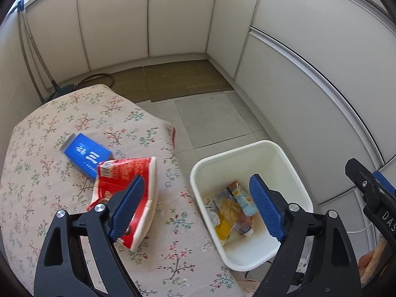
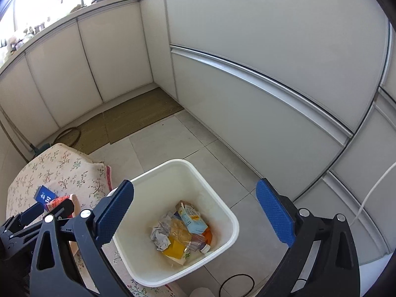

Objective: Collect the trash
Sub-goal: 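Move both tools back over the table toward the blue box and red wrapper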

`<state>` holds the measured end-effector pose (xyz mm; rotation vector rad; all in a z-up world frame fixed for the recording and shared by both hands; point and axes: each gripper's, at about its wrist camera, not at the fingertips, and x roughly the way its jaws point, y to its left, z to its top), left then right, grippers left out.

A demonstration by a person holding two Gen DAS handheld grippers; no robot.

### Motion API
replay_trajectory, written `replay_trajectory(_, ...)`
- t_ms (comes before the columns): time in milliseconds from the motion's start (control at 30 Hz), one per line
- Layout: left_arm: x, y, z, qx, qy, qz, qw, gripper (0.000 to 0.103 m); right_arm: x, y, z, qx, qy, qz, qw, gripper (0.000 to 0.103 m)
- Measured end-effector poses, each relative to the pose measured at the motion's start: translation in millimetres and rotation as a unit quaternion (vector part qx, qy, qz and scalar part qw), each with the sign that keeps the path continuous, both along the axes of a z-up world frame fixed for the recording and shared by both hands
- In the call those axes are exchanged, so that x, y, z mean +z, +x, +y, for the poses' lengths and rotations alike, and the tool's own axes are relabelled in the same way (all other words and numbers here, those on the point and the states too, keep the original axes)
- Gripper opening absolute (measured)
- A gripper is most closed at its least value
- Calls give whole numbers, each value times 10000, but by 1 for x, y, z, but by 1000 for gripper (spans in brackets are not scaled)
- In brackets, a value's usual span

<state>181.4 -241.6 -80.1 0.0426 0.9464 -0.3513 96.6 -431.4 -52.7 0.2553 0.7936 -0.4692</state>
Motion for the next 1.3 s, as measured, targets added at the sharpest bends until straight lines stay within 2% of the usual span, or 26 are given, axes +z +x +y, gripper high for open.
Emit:
replay_trajectory(167, 8, 0, 39, 275, 44, -137, 9995, 86, -2, 14, 36, 430, -177, 100, 9989, 96)
replay_trajectory(500, 6, -3, 113, 865, 151, -111, 9961, 87, -5, 42, 111, 1273, -328, 232, 9911, 96)
replay_trajectory(833, -12, 4, 195, 1548, 80, 168, 9878, 87, -19, 73, 201, 2277, -622, 429, 9708, 96)
replay_trajectory(967, -25, 7, 229, 1816, -5, 347, 9828, 87, -29, 90, 243, 2809, -876, 522, 9543, 96)
replay_trajectory(1100, -27, 12, 261, 2063, -115, 451, 9774, 87, -45, 108, 278, 3432, -1044, 725, 9306, 96)
replay_trajectory(1200, -25, 14, 279, 2212, -135, 437, 9742, 87, -57, 126, 302, 3865, -1384, 936, 9070, 96)
replay_trajectory(1300, -26, 15, 295, 2308, -162, 487, 9717, 87, -67, 142, 319, 4339, -1523, 1090, 8813, 96)
